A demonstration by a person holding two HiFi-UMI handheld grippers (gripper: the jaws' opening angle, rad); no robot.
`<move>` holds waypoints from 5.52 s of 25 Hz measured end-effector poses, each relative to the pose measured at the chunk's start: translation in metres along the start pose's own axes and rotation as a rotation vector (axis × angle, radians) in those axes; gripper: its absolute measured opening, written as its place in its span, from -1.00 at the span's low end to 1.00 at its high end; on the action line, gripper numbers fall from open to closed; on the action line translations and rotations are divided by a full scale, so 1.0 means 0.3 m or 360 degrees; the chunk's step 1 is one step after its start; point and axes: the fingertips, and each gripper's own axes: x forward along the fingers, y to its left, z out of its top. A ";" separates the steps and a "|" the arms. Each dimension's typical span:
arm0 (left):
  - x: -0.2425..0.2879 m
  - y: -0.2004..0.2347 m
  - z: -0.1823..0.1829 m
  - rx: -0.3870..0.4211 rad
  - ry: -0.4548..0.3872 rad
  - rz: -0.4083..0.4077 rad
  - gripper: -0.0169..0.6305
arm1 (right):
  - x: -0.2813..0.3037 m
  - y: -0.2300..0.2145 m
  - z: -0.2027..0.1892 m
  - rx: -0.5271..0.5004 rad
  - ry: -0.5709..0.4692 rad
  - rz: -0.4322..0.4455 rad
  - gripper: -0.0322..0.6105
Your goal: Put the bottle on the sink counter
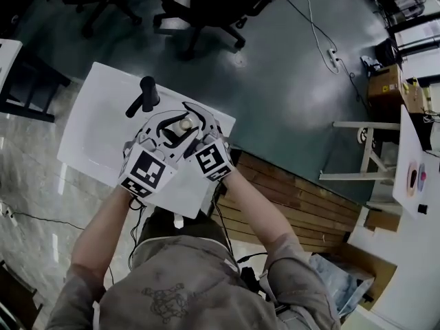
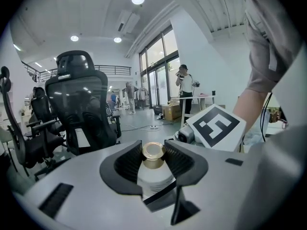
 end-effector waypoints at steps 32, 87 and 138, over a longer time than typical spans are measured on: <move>0.234 0.152 -0.362 -0.0210 0.0117 0.0229 -0.48 | 0.256 -0.046 -0.381 0.0066 0.0178 0.0211 0.08; 0.298 0.127 -0.414 -0.0132 -0.0037 0.0253 -0.48 | 0.168 -0.086 -0.538 0.0009 0.0604 0.0127 0.09; -0.272 0.089 0.103 -0.0147 -0.0228 0.0630 -0.70 | -0.592 -0.249 0.221 0.0311 0.0035 -0.0687 -0.51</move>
